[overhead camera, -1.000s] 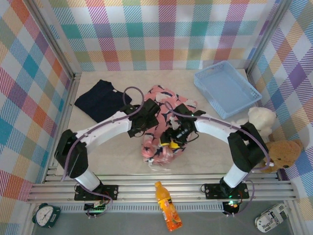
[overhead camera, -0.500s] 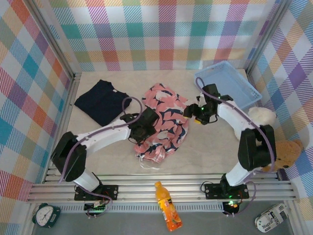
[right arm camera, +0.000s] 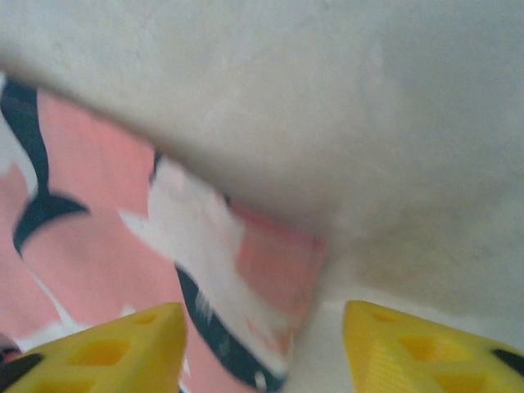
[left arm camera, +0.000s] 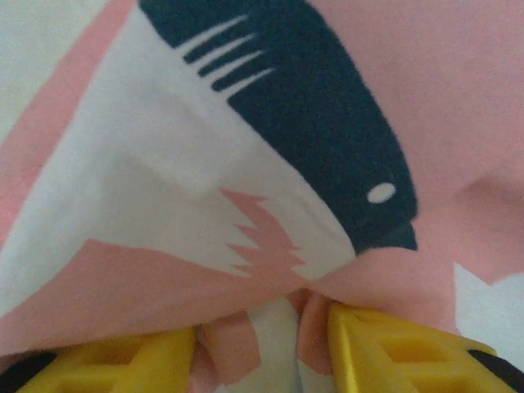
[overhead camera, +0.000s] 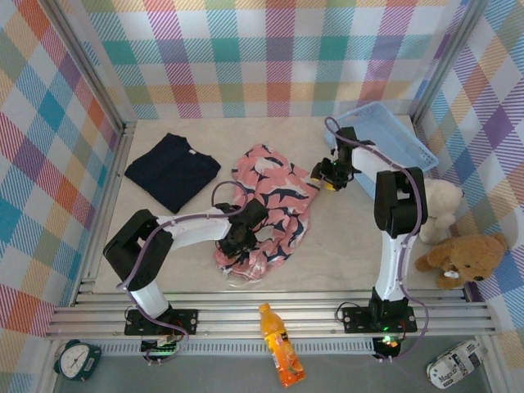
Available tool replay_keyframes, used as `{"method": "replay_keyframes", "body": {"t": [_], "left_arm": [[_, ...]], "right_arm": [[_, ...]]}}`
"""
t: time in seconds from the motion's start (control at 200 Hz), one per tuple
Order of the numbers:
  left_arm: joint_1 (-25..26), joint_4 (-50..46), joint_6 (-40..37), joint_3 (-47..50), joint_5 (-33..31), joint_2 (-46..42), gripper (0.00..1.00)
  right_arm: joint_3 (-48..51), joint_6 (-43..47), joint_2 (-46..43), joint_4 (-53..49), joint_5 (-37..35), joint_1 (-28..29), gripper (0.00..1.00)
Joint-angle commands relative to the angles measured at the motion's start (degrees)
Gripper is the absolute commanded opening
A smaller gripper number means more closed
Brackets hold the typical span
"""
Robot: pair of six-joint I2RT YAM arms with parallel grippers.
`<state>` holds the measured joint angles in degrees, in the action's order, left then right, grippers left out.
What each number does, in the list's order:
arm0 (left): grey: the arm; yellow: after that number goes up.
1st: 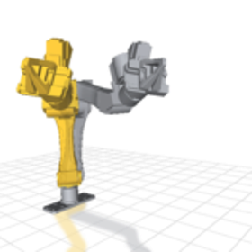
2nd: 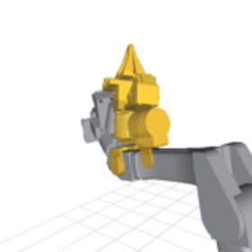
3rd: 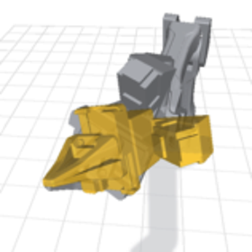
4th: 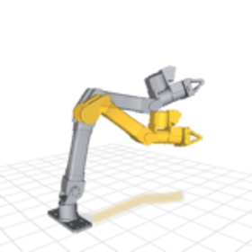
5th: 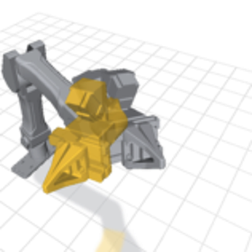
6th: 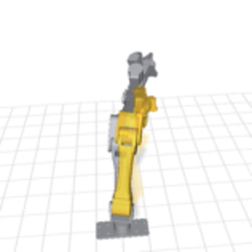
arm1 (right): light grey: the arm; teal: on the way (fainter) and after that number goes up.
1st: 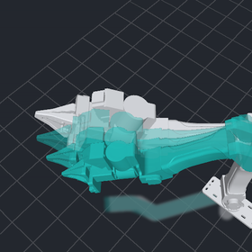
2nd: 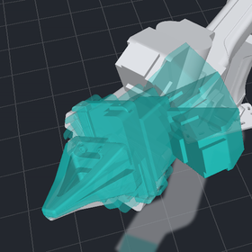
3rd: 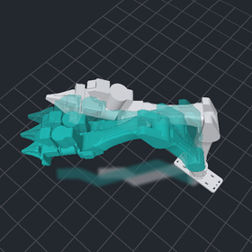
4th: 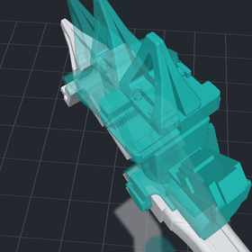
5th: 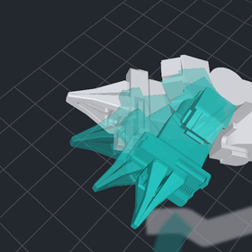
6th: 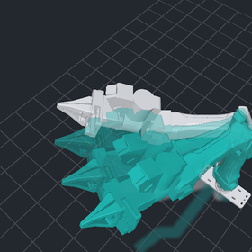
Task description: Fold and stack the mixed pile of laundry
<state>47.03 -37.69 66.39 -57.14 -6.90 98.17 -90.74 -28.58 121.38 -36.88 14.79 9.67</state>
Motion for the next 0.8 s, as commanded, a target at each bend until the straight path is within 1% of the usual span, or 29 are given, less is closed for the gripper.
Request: {"method": "replay_keyframes", "body": {"t": [0.0,0.04,0.085,0.13,0.185,0.215,0.23,0.345,0.37,0.48,0.575,0.685,0.795], "left_arm": [[0.10,-5.66,-4.93,-0.02,-1.68,3.09,0.48],[0.13,-7.07,-6.07,-1.14,-2.40,4.12,0.49],[0.08,-8.00,-7.38,-2.18,-2.97,4.93,0.49],[0.10,-8.69,-8.16,-2.95,-3.46,5.56,0.49],[0.10,-8.79,-8.76,-3.39,-3.78,5.94,0.49],[0.09,-8.80,-8.82,-3.54,-3.86,6.06,0.49],[0.08,-8.80,-8.83,-3.58,-3.92,6.12,0.49],[0.13,-8.91,-9.17,-3.51,-4.12,6.67,0.49],[0.17,-9.10,-9.30,-3.46,-4.30,6.81,0.49],[0.17,-10.56,-9.85,-2.83,-5.65,7.06,0.49],[0.17,-11.26,-9.97,-1.47,-6.45,6.58,0.49],[0.17,-11.78,-9.61,-0.27,-7.33,6.00,0.49],[0.17,-12.48,-9.60,-0.20,-8.08,5.73,0.49]], "right_arm": [[-3.65,-1.64,3.04,0.58,4.37,0.17,0.40],[-4.24,-2.11,3.57,0.46,4.99,0.24,0.34],[-4.36,-2.40,3.91,-0.12,4.87,0.23,0.33],[-4.11,-2.20,3.94,-1.00,4.07,0.24,0.37],[-2.83,-1.63,3.48,-0.92,3.23,0.25,0.48],[-2.38,-1.43,3.42,-0.99,2.77,0.26,0.49],[-2.08,-1.17,3.37,-1.00,2.71,0.26,0.45],[-2.28,0.12,3.50,-0.26,3.58,0.26,0.12],[-2.54,0.20,3.18,-0.21,3.52,0.21,0.00],[-5.35,1.45,0.60,-0.99,1.38,0.17,0.00],[-9.19,3.84,-1.05,-2.50,-2.74,-0.17,0.00],[-13.70,5.48,0.89,-5.21,-5.83,-1.49,0.00],[-15.88,5.52,3.93,-6.20,-6.72,-2.85,0.00]]}}
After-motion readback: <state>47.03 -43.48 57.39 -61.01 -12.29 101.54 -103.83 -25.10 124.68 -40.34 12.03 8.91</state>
